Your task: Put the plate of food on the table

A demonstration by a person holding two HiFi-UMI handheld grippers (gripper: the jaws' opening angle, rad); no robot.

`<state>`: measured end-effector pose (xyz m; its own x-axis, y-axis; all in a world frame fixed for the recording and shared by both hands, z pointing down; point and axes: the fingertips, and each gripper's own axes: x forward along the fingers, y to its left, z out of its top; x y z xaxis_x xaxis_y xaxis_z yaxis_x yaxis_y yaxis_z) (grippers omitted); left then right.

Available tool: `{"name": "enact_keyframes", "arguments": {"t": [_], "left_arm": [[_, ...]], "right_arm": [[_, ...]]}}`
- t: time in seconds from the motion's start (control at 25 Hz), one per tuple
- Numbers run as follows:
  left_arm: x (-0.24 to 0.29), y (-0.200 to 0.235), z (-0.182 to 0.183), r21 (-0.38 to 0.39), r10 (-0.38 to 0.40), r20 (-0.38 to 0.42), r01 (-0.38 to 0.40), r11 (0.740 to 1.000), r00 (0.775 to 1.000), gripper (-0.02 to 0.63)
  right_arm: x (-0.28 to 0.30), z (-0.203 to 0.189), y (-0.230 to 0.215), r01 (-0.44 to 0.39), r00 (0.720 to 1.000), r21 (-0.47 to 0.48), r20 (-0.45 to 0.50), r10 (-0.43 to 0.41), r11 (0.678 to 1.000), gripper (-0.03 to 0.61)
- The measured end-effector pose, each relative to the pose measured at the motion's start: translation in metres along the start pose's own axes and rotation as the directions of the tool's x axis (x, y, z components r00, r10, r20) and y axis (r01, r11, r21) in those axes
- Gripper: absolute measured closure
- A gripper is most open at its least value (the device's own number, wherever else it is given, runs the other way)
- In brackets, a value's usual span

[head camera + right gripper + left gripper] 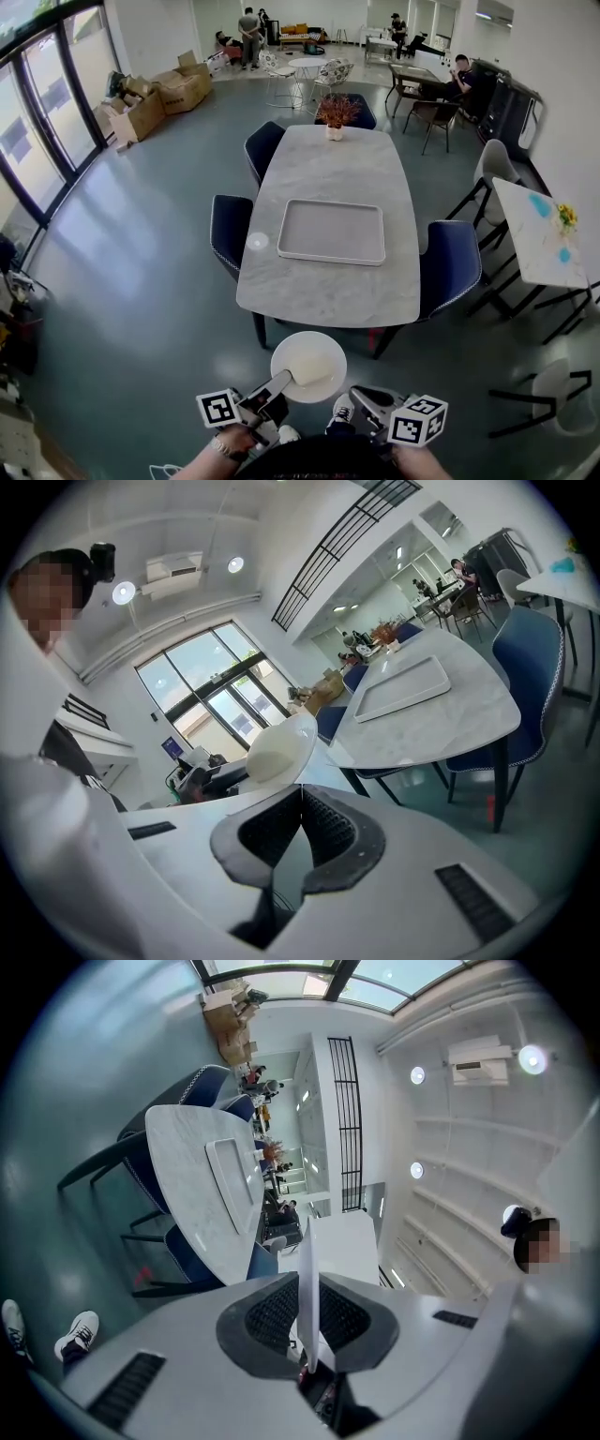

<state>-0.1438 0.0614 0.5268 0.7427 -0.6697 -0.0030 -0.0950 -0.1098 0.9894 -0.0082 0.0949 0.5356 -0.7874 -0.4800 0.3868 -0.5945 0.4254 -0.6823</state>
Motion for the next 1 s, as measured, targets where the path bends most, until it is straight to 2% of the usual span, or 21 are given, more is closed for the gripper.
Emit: {"name": "enact_keyframes", "arguments": {"t": [0.36, 0.6, 1.0], "left_arm": [[0.054, 0.006, 0.007, 0.005, 0.028, 0.018, -0.028, 1.000, 0.999, 0.577], [0.089, 0.007, 0.011, -0.020, 0.020, 0.043, -0.019, 1.000, 0.999, 0.577], [0.127, 0.004, 0.013, -0.021, 0.032, 0.096, -0.030, 0.999, 0.995, 0.577]], "right_arm": [[-0.006, 0.034, -0.042, -0.028, 0.999, 0.010, -0.018, 0.028, 1.000, 0.566], [-0.012, 0.057, -0.070, -0.042, 0.999, 0.013, -0.021, 0.043, 0.999, 0.566], [-0.028, 0.082, -0.101, -0.078, 0.997, 0.011, -0.026, 0.079, 0.997, 0.566]]}}
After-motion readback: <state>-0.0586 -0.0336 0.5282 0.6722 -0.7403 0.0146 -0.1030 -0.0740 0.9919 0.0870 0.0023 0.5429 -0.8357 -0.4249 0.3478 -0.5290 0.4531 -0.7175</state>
